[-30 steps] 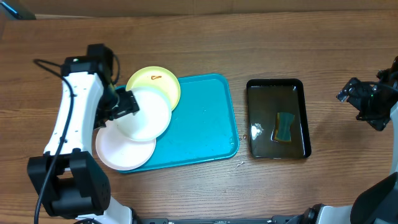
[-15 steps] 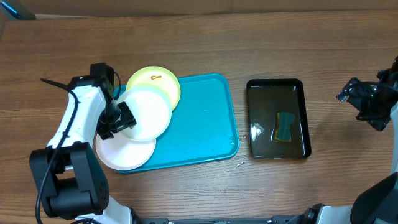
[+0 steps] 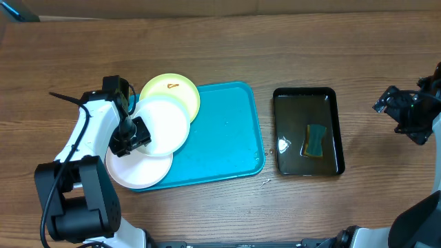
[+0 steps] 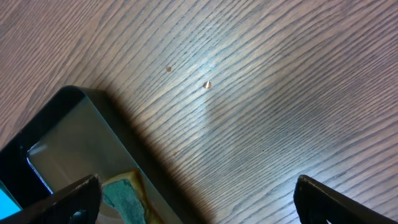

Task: Clean dirty plates on tray and stack at the side

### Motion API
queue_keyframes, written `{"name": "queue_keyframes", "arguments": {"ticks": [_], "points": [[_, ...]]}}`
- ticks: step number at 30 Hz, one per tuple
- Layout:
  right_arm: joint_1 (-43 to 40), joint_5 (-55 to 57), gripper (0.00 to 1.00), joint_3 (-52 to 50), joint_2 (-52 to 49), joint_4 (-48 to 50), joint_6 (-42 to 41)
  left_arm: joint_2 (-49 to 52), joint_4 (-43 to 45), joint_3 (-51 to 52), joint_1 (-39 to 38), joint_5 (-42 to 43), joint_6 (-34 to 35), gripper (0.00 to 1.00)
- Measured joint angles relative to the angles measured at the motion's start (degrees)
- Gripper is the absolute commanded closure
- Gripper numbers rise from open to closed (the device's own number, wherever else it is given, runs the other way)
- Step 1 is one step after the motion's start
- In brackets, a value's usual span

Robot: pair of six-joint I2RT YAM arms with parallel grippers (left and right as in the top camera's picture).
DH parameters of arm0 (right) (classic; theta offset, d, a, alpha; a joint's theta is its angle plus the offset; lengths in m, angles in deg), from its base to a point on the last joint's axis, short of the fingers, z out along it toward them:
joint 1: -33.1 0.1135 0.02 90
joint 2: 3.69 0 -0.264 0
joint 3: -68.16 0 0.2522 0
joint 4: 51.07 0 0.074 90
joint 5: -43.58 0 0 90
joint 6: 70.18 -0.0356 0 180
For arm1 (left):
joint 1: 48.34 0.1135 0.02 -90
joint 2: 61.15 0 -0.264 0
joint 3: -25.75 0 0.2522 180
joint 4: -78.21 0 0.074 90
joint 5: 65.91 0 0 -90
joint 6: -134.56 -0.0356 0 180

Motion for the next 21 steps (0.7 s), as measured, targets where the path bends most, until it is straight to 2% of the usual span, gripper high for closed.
{"name": "queue_keyframes", "arguments": {"ticks": [15, 21], "points": [[0.02, 0.02, 0.0, 0.0, 0.0, 0.02, 0.0, 0.0, 0.0, 0.0, 0.0, 0.22, 0.0, 0.5], [0.02, 0.02, 0.0, 0.0, 0.0, 0.0, 0.02, 0.0, 0.92, 0.0, 0.0, 0.22, 0.0, 0.6]]}}
